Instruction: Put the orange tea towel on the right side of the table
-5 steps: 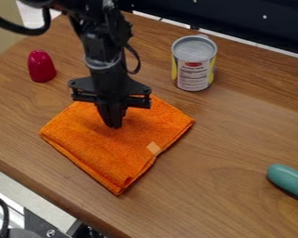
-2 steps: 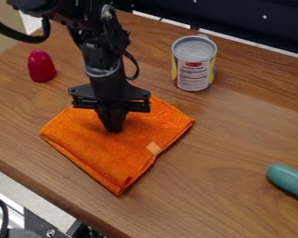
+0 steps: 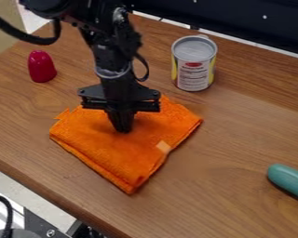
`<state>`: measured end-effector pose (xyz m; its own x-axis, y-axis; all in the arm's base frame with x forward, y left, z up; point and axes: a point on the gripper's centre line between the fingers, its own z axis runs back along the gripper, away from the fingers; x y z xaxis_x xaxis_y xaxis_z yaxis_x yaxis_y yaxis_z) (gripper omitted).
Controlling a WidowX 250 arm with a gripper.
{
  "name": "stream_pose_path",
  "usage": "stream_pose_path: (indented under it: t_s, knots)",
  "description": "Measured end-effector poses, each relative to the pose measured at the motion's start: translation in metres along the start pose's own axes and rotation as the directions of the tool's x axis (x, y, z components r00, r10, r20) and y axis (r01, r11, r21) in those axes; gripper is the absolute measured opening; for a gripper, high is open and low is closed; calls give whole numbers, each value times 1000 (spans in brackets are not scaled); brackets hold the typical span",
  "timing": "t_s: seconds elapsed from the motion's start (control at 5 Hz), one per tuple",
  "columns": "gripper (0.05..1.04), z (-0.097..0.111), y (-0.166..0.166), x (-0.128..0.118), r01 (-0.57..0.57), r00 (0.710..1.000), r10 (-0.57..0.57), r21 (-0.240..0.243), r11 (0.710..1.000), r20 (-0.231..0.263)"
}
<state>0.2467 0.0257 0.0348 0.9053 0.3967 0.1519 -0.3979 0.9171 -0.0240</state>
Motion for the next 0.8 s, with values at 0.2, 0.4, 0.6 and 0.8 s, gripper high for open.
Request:
stream_pose_path:
  t_s: [0.2,0.4,0.6,0.8]
  knots:
    - [53,0,-13,-2,-18,1000,18,-11,1000,-1]
    - [53,0,-25,-4,-30,999,29,-14,999,-17]
    - [53,1,-38,-7,-51,998,51,-16,999,-28]
    - [53,0,-50,-9,-68,997,67,-14,998,-26]
